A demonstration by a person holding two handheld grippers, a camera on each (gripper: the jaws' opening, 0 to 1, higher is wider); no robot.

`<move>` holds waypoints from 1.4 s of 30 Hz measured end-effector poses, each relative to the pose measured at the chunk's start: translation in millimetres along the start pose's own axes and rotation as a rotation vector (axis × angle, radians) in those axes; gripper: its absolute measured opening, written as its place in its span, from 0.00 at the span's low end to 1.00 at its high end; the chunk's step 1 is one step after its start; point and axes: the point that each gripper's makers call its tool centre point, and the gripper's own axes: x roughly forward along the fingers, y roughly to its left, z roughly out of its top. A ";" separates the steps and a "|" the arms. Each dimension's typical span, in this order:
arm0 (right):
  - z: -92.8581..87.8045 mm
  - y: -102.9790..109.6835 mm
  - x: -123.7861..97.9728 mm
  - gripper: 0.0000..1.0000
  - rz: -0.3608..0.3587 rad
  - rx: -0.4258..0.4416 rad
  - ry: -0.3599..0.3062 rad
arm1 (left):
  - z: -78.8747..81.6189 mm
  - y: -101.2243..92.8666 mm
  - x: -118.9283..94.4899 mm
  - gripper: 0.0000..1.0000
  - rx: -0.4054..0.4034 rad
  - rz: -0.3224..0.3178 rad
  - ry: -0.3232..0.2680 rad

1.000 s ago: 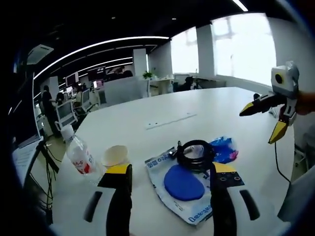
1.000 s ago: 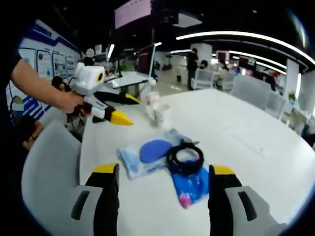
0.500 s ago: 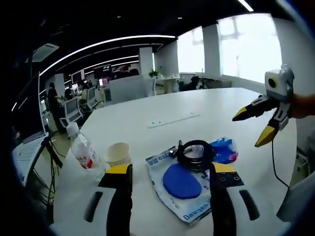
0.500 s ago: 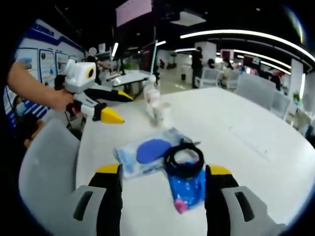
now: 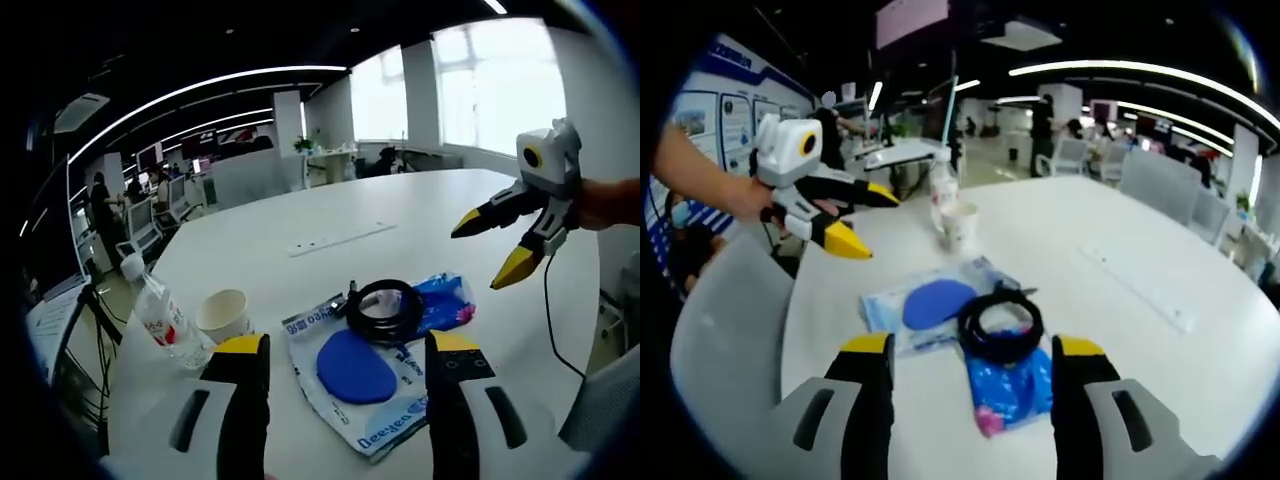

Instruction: Arrange the tabletop items into an orderly group along one side of the table until the central work area is clear of visible clutter.

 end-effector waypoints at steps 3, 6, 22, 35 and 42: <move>-0.3 -3.8 0.7 0.58 -0.004 0.007 0.003 | -1.5 -5.1 3.8 0.61 -0.013 -0.007 0.002; -1.9 -7.7 3.6 0.55 -0.010 0.022 0.007 | -3.0 -10.2 7.2 0.61 -0.015 -0.017 0.007; -11.2 -31.3 16.5 0.48 -0.049 0.122 0.030 | -8.4 -18.9 37.9 0.60 -0.033 -0.073 0.025; -20.5 -51.0 38.8 0.46 -0.079 0.189 0.048 | -18.4 -17.9 63.5 0.58 -0.082 -0.085 0.043; -26.2 -55.3 46.9 0.43 -0.069 0.217 0.059 | -22.7 -24.9 77.1 0.57 -0.088 -0.117 0.051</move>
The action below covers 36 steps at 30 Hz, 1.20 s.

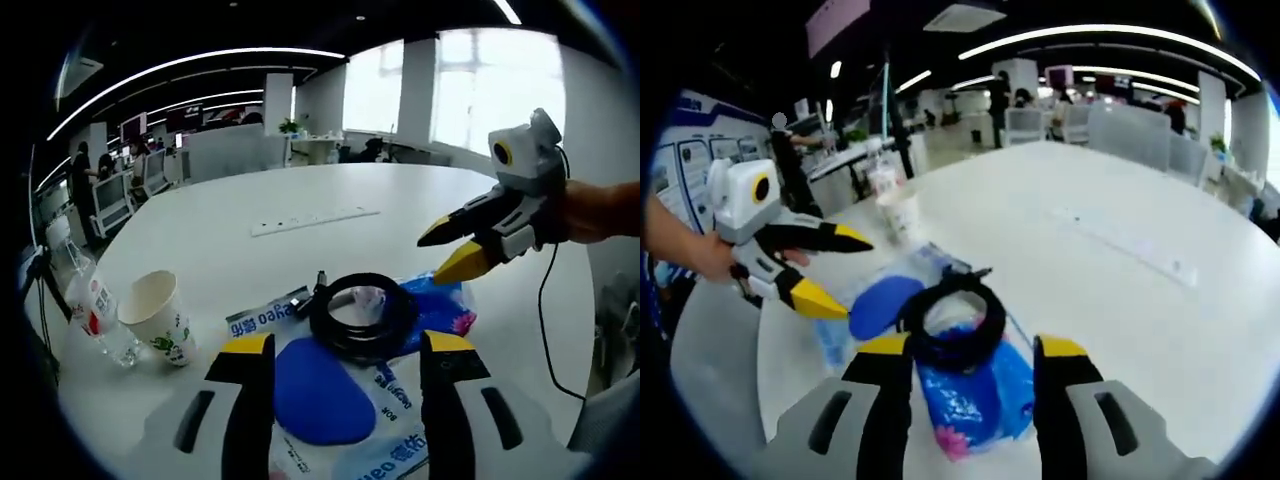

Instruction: Arrange the tabletop items into an orderly group along one side of the table until the central work area is clear of visible clutter.

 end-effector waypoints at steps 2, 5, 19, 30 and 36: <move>-1.2 -1.0 2.5 0.43 -0.001 0.011 0.007 | -1.0 -0.5 3.1 0.57 -0.009 -0.007 0.004; 1.1 -0.6 7.3 0.42 0.008 0.041 -0.011 | -1.3 0.5 7.0 0.56 -0.021 -0.011 0.008; -6.4 -1.8 29.9 0.23 0.024 0.086 0.026 | -1.1 8.3 25.7 0.46 -0.053 -0.011 0.014; -8.9 -12.9 42.7 0.22 0.003 0.135 0.034 | -5.9 17.4 41.4 0.42 -0.080 0.011 0.047; -15.9 -17.3 47.6 0.20 -0.049 0.132 0.061 | -7.4 20.2 51.4 0.39 -0.070 0.020 0.073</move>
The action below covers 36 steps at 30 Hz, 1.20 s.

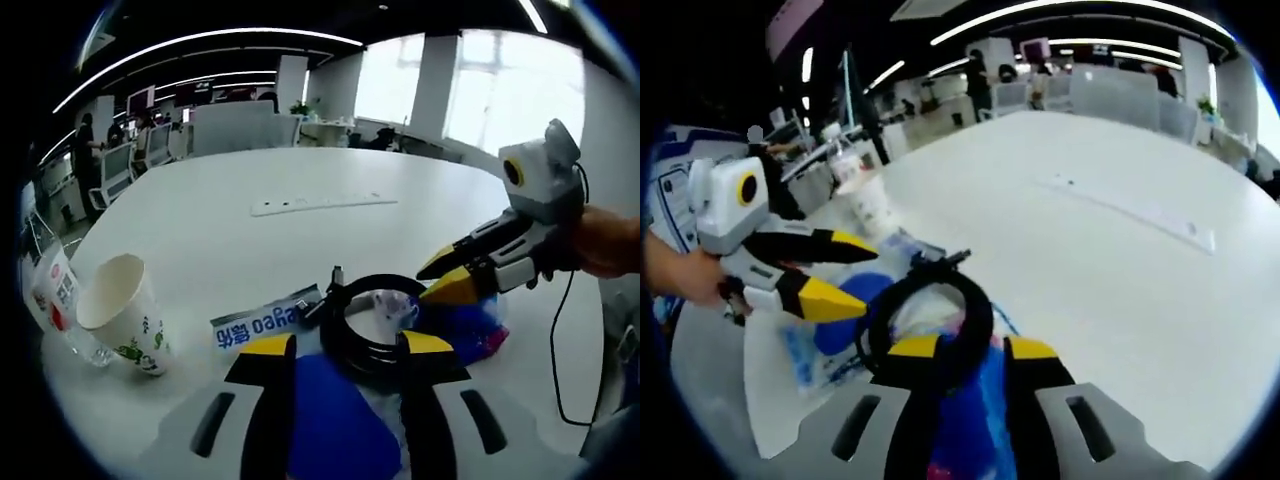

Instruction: Arrange the tabletop items into an orderly group along one side of the table until the central work area is clear of visible clutter.

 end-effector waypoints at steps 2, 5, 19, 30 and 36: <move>-0.7 0.1 2.4 0.20 -0.001 -0.007 0.006 | -1.3 1.7 4.8 0.38 -0.008 0.002 0.014; -2.1 -1.1 7.4 0.19 -0.013 -0.014 0.023 | -1.1 1.3 10.8 0.37 -0.012 0.005 0.027; -17.5 -4.8 14.8 0.13 -0.059 -0.001 0.123 | -16.4 -16.1 29.8 0.28 -0.023 0.004 0.139; -16.7 -7.9 14.6 0.09 -0.107 -0.021 0.132 | -17.8 -15.8 29.3 0.21 -0.015 0.010 0.138; -15.3 -9.6 13.7 0.06 -0.124 0.012 0.120 | -17.6 -14.7 31.3 0.20 -0.112 0.021 0.135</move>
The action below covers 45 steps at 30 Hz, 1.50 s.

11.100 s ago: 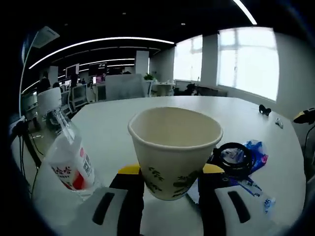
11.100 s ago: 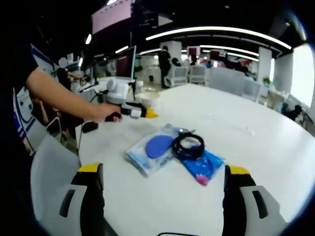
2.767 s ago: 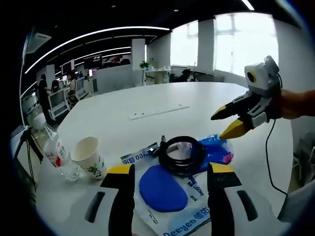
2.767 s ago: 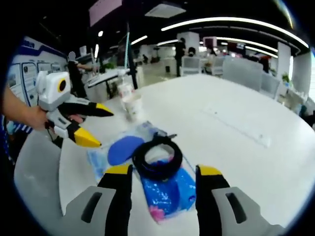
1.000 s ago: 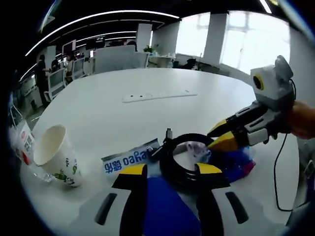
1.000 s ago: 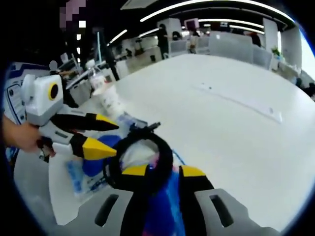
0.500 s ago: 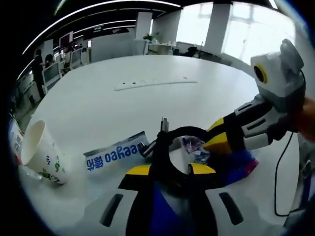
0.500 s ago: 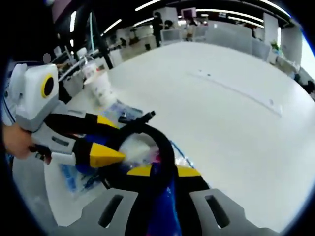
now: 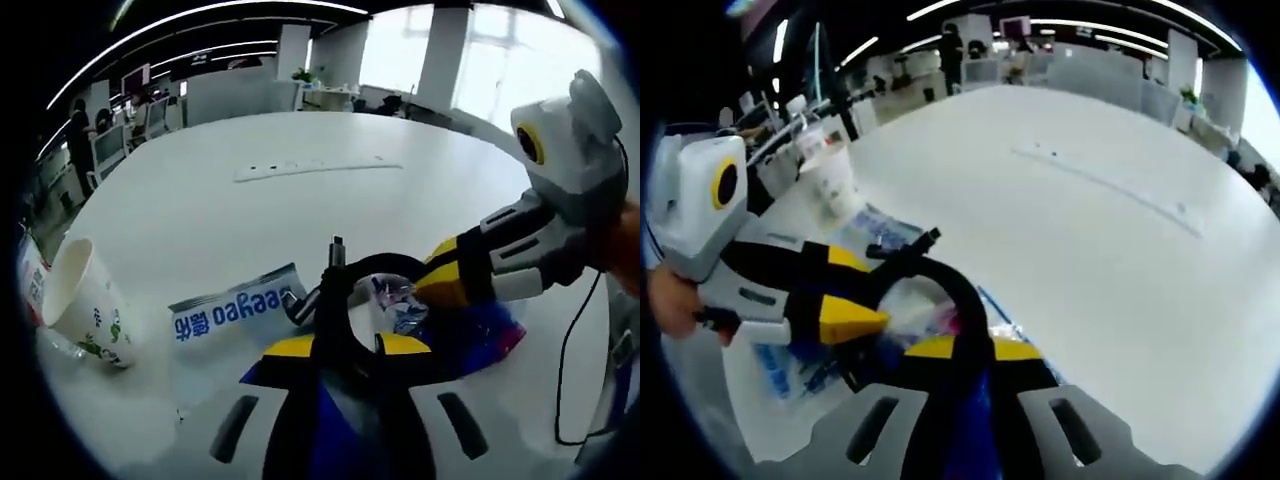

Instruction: Arrange the tabletop items into an orderly group along one side of the table until the central work area is clear of visible clutter.

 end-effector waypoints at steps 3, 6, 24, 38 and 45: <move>1.3 1.4 -0.3 0.04 -0.004 -0.022 -0.012 | 2.1 2.2 3.9 0.19 -0.043 -0.010 0.004; 1.1 3.3 0.1 0.04 -0.027 -0.080 -0.011 | 1.2 -0.2 5.7 0.19 0.005 0.008 0.013; 4.3 3.9 -17.0 0.03 -0.062 -0.104 -0.048 | 6.9 -4.1 -6.2 0.11 -0.057 -0.002 -0.017; 9.8 9.4 -39.0 0.02 -0.074 -0.115 -0.078 | 13.9 -17.5 -21.8 0.10 -0.037 -0.025 -0.040; 10.6 17.7 -48.4 0.02 -0.070 -0.122 -0.094 | 14.4 -21.3 -34.9 0.09 -0.030 -0.023 -0.050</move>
